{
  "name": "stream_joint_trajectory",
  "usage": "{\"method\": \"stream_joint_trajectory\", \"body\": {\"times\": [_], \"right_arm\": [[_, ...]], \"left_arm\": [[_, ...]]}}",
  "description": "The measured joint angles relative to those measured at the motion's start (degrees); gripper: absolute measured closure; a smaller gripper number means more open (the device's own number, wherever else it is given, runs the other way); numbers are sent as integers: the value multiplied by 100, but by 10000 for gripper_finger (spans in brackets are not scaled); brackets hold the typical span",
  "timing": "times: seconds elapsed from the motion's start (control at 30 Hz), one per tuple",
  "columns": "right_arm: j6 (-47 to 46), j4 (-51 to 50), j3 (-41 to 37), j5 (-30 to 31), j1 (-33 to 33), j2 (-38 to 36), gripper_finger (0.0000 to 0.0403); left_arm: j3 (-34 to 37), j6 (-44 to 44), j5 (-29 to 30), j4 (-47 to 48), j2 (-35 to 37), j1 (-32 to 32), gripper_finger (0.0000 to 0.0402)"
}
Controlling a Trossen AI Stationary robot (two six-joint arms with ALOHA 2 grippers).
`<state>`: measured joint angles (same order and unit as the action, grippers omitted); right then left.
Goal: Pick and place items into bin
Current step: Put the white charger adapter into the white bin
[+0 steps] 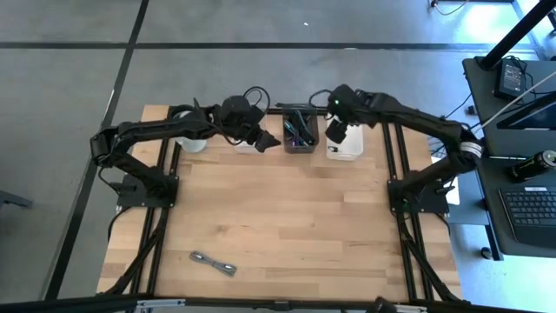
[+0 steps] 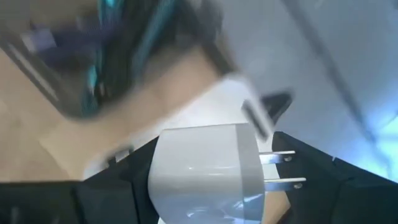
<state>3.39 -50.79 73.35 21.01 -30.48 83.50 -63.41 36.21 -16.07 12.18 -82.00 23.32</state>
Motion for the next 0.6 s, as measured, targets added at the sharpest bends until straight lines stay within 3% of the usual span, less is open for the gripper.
{"method": "stream_joint_trajectory", "body": {"times": [0.13,0.43,0.6], "right_arm": [[185,-546,1,-525,-570,531,148],[571,-712,-1,-663,-1103,1926,133],[581,-706,-1,-1553,-1224,2297,122]], "left_arm": [[2,1,5,-1,0,-149,153],[2,114,200,-90,0,-514,153],[2,63,115,-128,0,-674,153]]}}
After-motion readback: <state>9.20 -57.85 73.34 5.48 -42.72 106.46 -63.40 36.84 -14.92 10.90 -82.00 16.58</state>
